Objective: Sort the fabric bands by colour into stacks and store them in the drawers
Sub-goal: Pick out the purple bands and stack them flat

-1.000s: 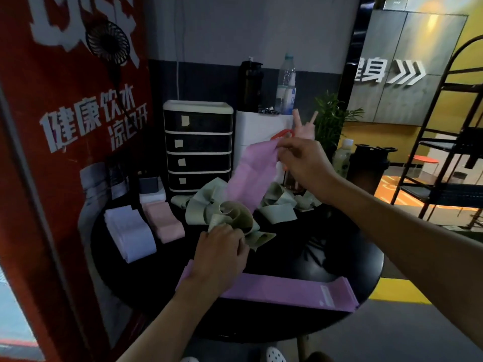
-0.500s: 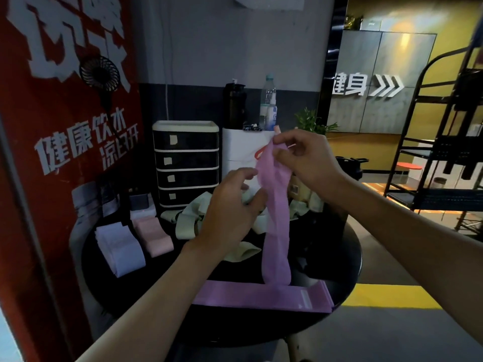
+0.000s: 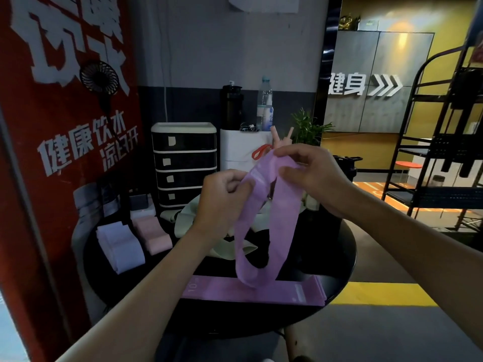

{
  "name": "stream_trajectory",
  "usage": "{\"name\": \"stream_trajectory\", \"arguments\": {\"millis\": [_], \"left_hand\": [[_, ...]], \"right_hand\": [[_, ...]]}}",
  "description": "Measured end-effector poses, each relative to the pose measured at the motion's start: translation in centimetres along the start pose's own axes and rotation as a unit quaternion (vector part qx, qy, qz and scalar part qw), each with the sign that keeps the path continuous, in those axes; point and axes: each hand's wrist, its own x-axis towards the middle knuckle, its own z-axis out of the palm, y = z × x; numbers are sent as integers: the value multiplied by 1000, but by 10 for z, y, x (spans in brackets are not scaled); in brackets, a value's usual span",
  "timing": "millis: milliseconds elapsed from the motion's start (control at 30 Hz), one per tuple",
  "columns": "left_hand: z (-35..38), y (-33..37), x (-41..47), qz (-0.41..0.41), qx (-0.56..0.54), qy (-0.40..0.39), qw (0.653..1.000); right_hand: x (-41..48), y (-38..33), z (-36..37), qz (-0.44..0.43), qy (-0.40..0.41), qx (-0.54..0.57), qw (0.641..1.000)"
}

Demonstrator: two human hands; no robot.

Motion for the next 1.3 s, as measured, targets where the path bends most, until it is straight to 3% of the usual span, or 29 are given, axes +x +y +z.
{"name": "stream_trajectory", "arguments": {"millis": [133, 267, 467, 800, 933, 1100, 1233, 1300], "left_hand": [[-14, 2, 2, -43, -23, 17, 999], [-24, 7, 4, -98, -83, -25, 991], [-33, 17, 1, -67, -52, -115, 990], [-25, 29, 20, 88, 122, -60, 987], [-23, 28, 28, 96, 141, -49, 984], [-22, 28, 32, 106, 163, -36, 980], [-22, 27, 26, 92, 158, 20, 983], [-22, 30, 22, 60, 154, 0, 986]], "right_hand": [[-6, 7, -5, 26, 15, 37, 999], [-10, 12, -7, 54, 13, 53, 997], [-13, 18, -5, 82, 8, 63, 995], [-14, 5, 1, 87, -27, 19, 996], [-17, -14, 4, 49, -50, 99, 993], [-14, -24, 17, -22, -24, 56, 998], [-12, -20, 24, -5, 9, 80, 997], [-12, -19, 30, 9, 26, 96, 995]]}}
